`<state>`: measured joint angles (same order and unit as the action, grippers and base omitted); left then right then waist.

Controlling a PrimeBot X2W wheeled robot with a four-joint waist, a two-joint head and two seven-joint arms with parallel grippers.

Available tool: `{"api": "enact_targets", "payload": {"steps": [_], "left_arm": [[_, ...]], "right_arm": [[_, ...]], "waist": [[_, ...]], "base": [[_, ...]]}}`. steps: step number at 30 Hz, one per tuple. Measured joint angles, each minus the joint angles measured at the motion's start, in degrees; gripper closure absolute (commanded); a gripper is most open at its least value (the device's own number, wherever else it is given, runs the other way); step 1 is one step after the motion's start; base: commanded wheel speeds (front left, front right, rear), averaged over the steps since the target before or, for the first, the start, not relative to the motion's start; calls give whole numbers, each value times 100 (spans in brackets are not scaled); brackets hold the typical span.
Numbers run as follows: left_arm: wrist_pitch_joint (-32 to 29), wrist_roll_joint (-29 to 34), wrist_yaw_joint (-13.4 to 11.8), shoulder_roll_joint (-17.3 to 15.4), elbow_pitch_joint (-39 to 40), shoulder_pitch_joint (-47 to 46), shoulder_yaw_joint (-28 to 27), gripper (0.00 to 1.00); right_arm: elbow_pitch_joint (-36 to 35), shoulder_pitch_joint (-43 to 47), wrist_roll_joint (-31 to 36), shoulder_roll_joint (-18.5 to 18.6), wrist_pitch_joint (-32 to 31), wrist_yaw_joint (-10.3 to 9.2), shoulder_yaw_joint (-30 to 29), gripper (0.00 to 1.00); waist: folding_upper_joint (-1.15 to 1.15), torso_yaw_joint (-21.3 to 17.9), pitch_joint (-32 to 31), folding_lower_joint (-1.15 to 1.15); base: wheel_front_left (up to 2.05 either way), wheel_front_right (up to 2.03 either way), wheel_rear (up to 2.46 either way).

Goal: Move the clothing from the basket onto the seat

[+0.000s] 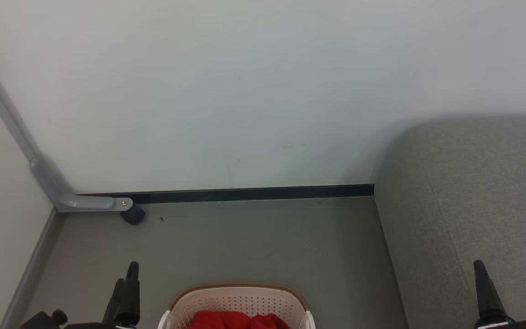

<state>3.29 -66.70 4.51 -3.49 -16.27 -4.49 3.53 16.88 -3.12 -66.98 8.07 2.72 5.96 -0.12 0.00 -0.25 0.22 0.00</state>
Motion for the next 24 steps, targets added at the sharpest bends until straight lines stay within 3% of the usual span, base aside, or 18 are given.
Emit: {"api": "enact_targets", "payload": {"steps": [13,24], "left_arm": [[248,1441,-258,-192,21,-20,477,0],[466,2246,-493,-209,-45,-90,687,0]], "right_arm": [[2,-115,1504,344,300,-307,531,0],[47,-115,2417,461,503,-503,884,0]], "waist": [[0,-9,-41,0],[0,-23,-69,0]], "base": [[0,0,0],[0,0,0]]}}
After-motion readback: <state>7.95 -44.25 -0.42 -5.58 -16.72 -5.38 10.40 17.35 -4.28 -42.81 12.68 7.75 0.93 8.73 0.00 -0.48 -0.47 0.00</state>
